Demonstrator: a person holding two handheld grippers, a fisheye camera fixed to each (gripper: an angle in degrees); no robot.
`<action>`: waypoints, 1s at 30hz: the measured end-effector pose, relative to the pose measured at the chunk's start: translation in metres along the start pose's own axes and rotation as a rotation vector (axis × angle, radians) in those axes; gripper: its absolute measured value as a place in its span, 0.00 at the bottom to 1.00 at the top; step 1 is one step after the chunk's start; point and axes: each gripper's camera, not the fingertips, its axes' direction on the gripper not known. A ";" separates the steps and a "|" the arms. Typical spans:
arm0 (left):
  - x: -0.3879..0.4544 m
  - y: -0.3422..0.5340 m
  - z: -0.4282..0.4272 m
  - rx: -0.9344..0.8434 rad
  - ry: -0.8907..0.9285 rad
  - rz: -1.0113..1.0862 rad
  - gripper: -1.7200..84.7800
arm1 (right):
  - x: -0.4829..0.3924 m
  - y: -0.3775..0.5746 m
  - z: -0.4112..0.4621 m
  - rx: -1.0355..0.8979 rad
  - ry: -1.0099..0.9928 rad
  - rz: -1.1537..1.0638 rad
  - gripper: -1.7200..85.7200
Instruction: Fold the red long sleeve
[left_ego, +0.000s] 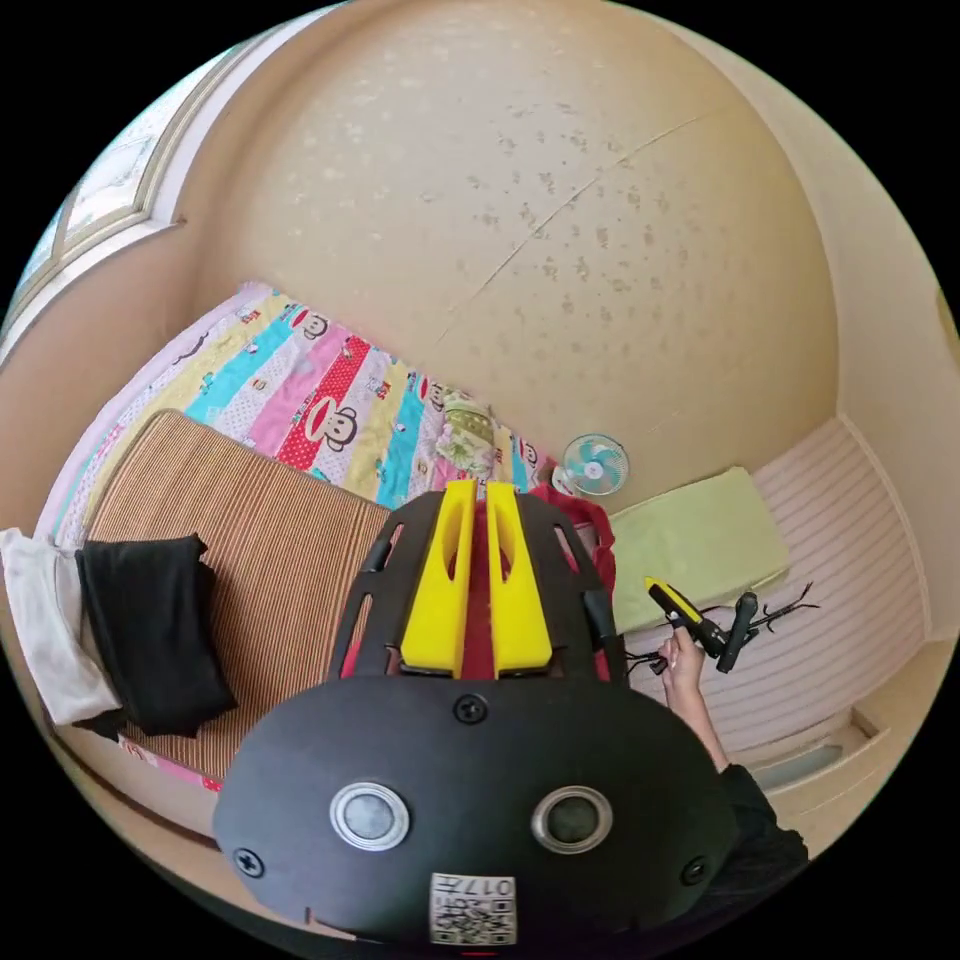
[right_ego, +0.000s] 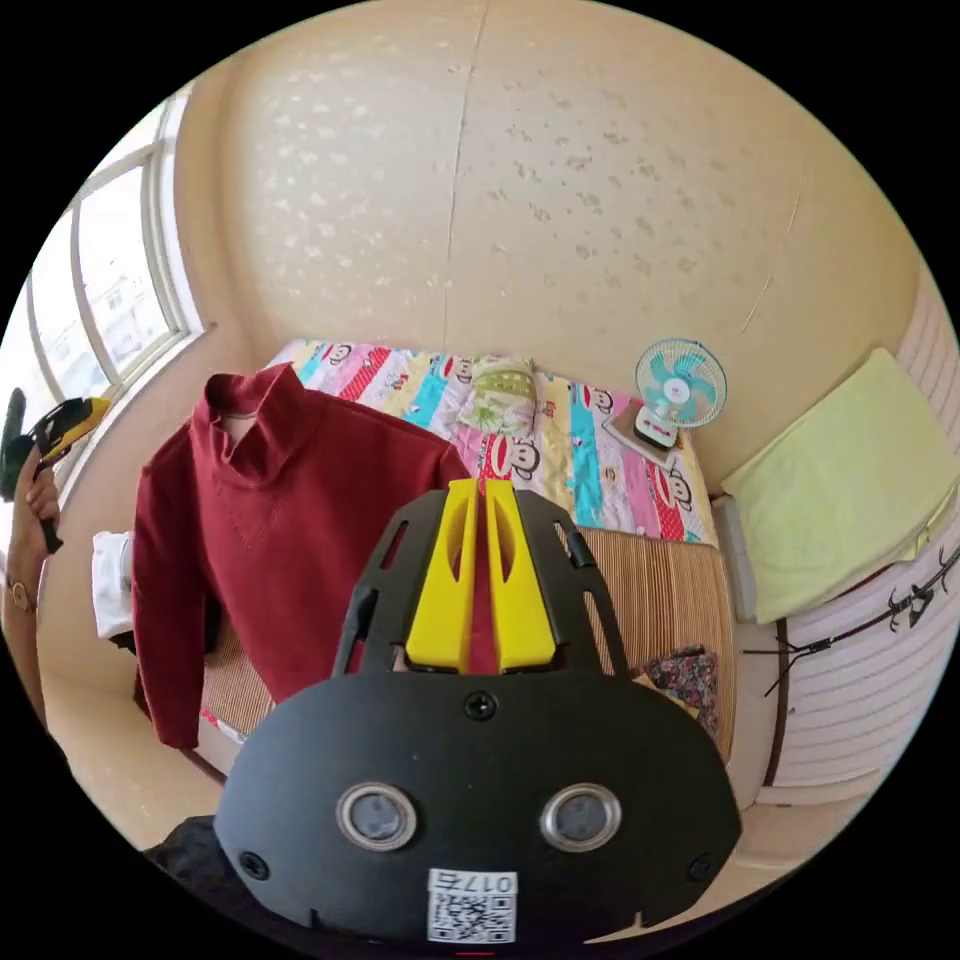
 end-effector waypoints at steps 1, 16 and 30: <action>-0.013 0.004 0.016 -0.024 -0.024 -0.043 0.06 | -0.002 0.003 0.016 -0.042 -0.009 0.006 0.04; -0.211 0.316 0.274 -0.771 -0.325 -0.090 0.14 | -0.041 0.253 0.293 -0.787 -0.104 -0.091 0.09; -0.286 0.379 0.175 -0.623 -0.145 -0.634 0.02 | -0.035 0.332 0.287 -0.950 -0.374 -0.076 0.03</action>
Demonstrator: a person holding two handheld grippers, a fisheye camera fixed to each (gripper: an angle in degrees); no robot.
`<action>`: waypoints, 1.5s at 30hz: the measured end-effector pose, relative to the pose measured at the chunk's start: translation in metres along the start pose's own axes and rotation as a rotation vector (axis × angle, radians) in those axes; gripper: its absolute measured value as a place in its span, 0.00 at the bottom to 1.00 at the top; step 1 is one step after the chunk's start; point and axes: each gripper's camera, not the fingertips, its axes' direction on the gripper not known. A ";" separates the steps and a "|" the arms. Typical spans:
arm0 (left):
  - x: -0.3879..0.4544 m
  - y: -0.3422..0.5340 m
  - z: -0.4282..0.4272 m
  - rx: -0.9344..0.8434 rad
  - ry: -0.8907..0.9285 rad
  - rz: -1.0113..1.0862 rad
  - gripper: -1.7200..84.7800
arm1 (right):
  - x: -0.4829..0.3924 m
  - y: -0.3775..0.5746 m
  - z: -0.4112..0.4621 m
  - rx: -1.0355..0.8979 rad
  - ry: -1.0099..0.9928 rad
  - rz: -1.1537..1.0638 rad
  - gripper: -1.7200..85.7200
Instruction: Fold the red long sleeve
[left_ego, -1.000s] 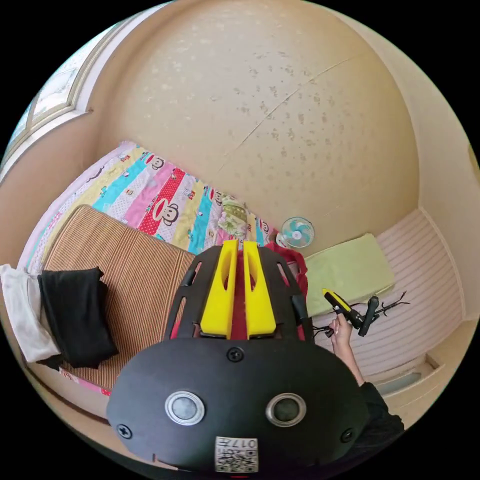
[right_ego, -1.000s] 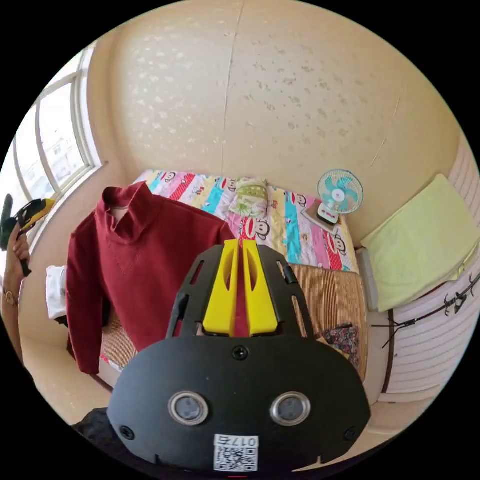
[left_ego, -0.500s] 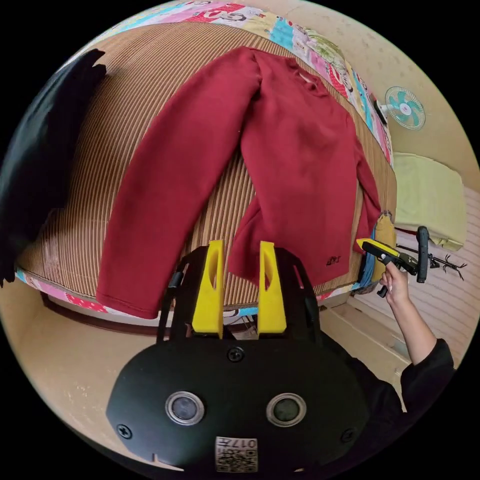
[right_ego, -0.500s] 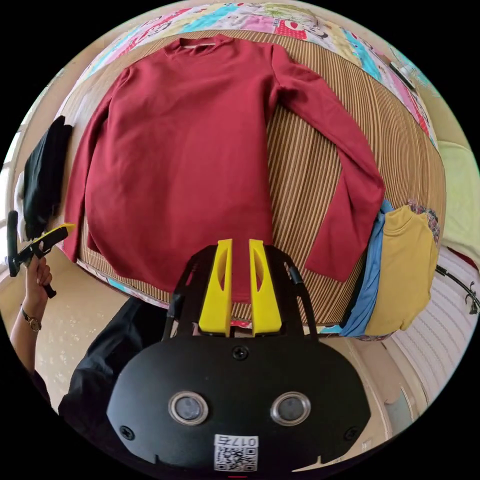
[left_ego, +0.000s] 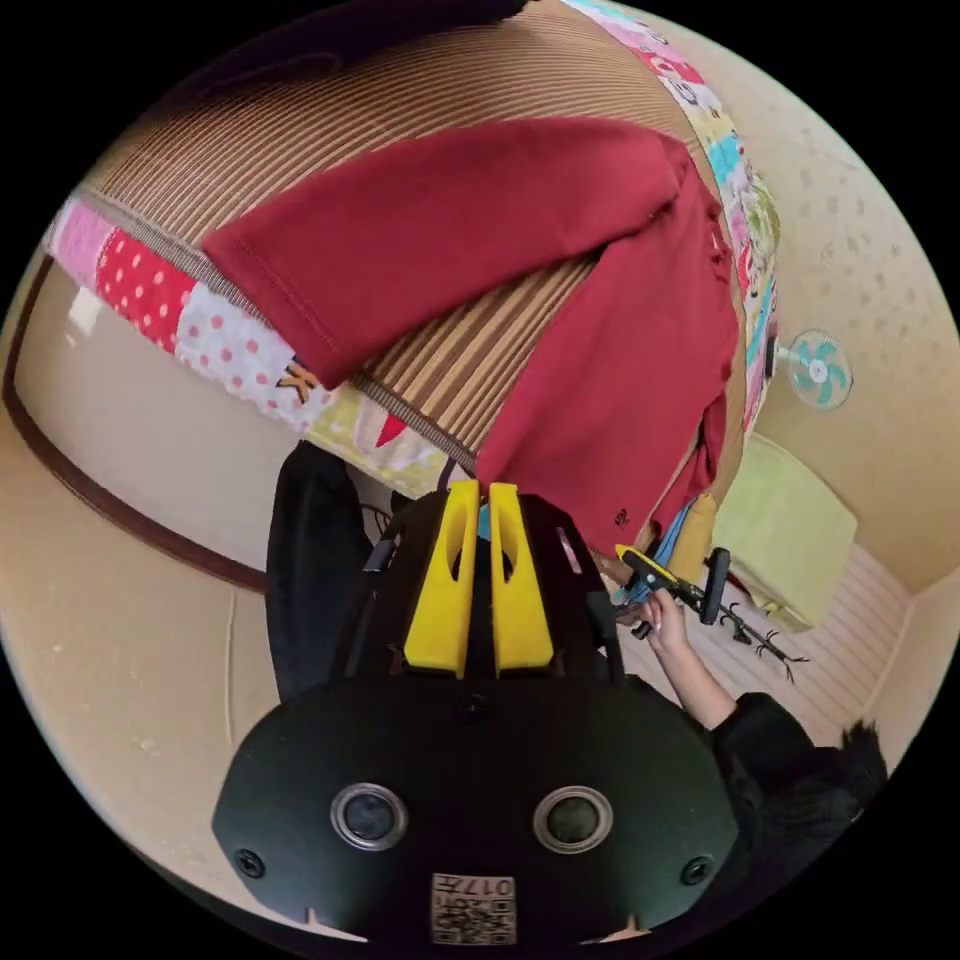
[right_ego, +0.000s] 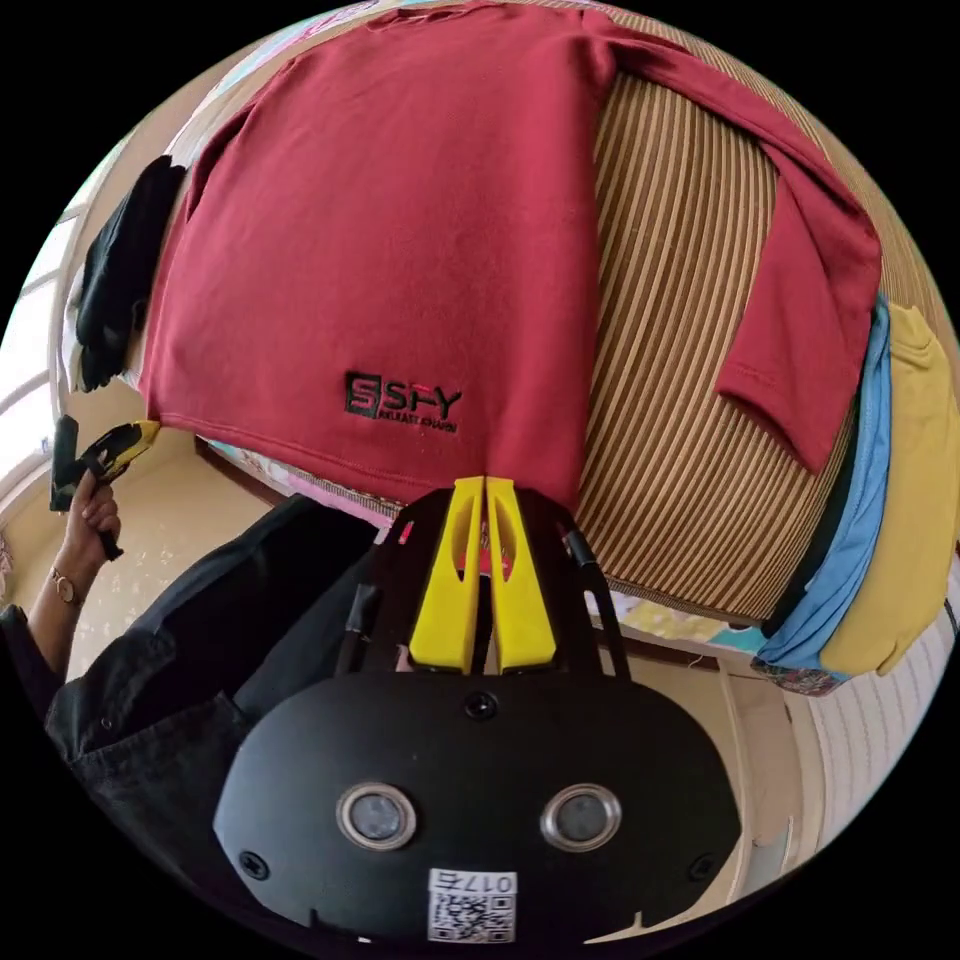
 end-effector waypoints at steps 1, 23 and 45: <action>-0.011 0.006 -0.001 0.009 0.038 -0.055 0.02 | 0.005 0.001 0.002 -0.030 -0.043 0.035 0.03; 0.114 0.027 0.006 -0.075 -0.222 0.131 0.01 | 0.007 0.095 -0.155 0.594 1.076 -0.093 0.05; 0.240 0.057 0.006 0.012 -0.522 0.237 0.16 | 0.282 0.304 0.090 0.754 -0.650 1.213 0.09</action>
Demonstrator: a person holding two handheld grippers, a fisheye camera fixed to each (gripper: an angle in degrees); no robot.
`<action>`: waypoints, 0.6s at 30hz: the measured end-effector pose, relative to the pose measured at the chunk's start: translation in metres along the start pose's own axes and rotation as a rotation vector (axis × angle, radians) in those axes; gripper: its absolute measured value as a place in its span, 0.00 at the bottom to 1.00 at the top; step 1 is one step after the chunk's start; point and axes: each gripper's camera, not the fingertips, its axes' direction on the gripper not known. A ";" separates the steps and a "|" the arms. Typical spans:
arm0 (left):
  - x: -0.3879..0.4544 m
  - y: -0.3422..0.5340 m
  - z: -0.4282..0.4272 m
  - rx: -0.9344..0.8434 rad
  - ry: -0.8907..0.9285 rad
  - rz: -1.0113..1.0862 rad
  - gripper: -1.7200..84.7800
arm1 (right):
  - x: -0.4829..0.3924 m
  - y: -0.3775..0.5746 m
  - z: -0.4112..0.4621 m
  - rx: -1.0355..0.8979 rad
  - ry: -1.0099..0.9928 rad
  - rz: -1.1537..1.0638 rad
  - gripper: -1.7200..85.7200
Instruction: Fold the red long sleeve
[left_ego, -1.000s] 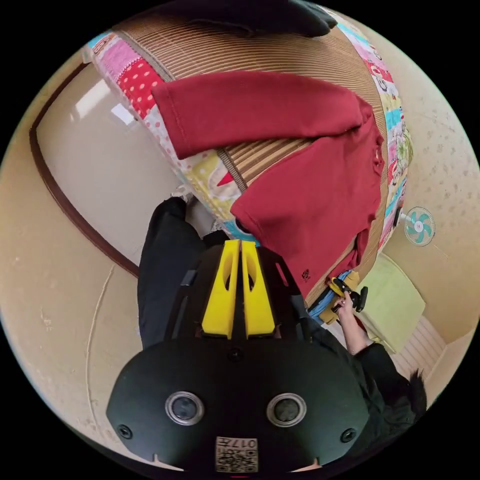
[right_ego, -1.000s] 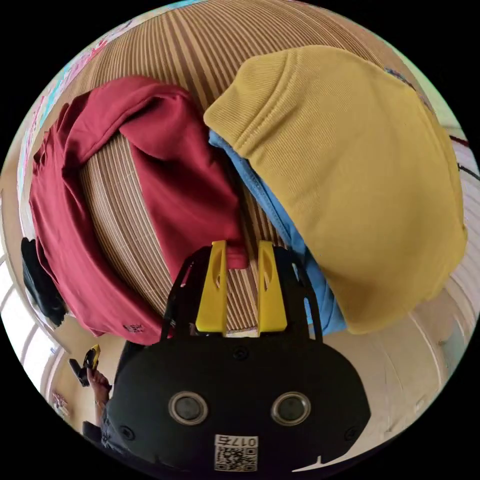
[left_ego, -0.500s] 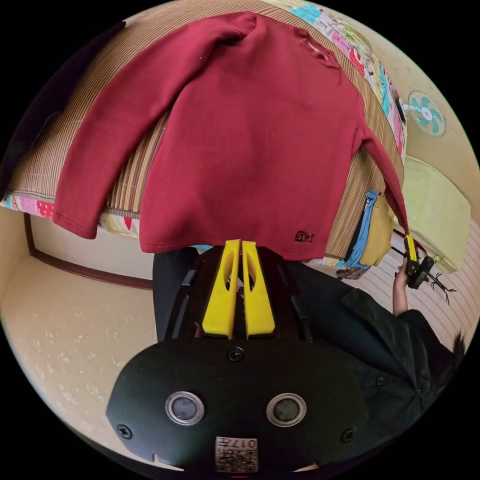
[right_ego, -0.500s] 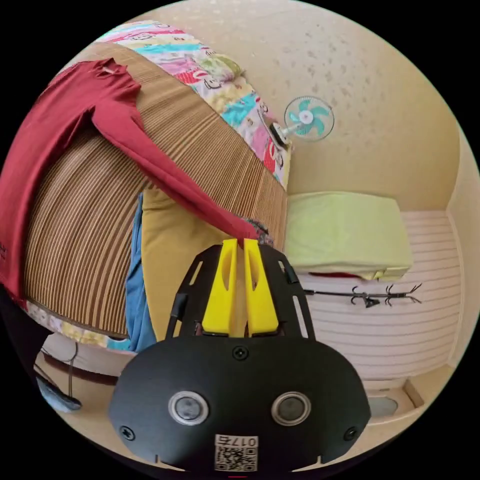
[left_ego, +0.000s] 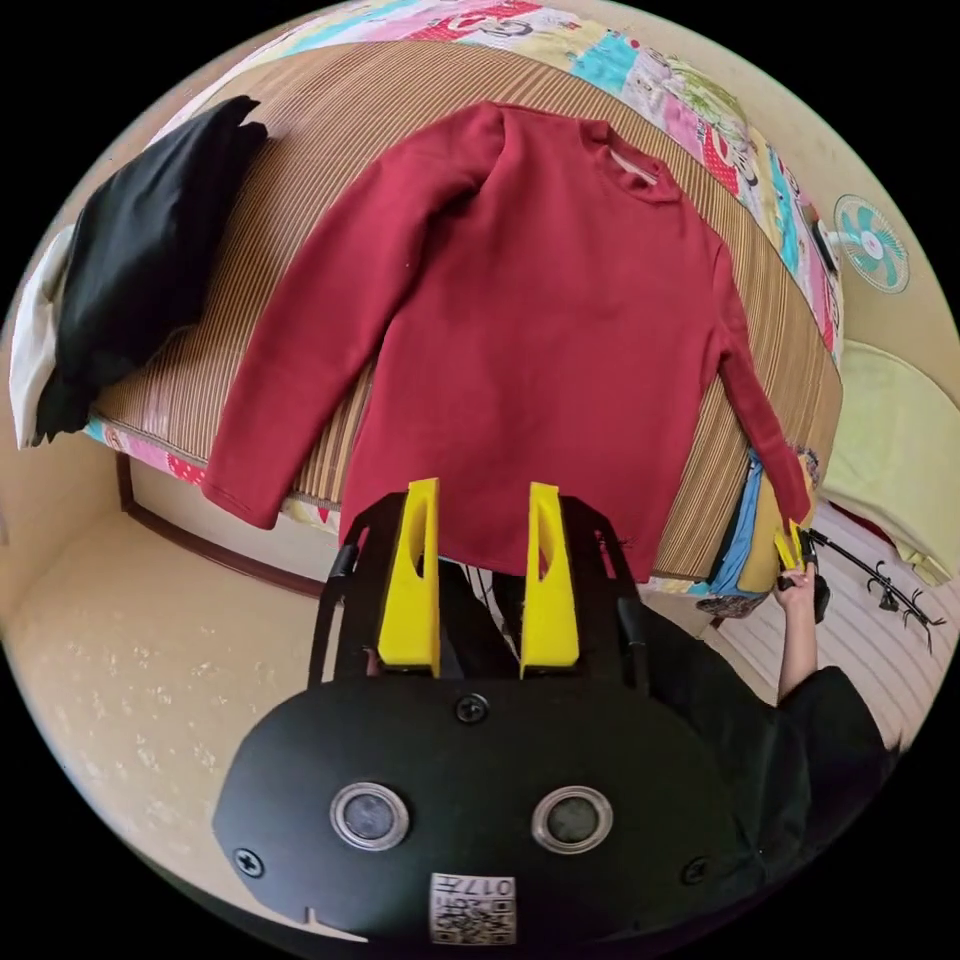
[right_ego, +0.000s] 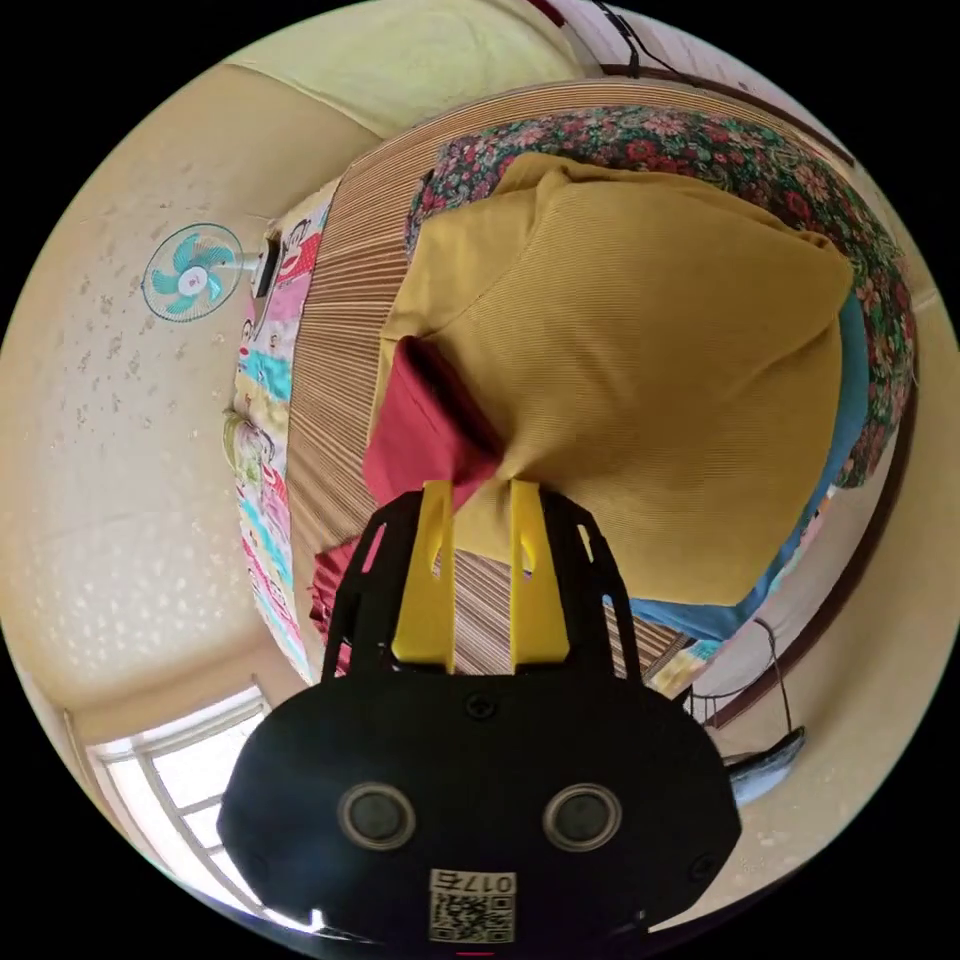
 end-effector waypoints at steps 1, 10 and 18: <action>0.005 0.000 -0.005 0.007 -0.017 0.002 0.16 | 0.000 -0.002 0.000 0.008 -0.013 0.025 0.08; 0.031 0.023 -0.053 0.107 -0.127 -0.024 0.15 | -0.173 0.080 -0.035 0.355 0.054 -0.485 0.03; -0.017 0.048 -0.067 0.182 -0.168 -0.097 0.15 | -0.324 0.234 0.143 -0.060 -0.314 -1.032 0.03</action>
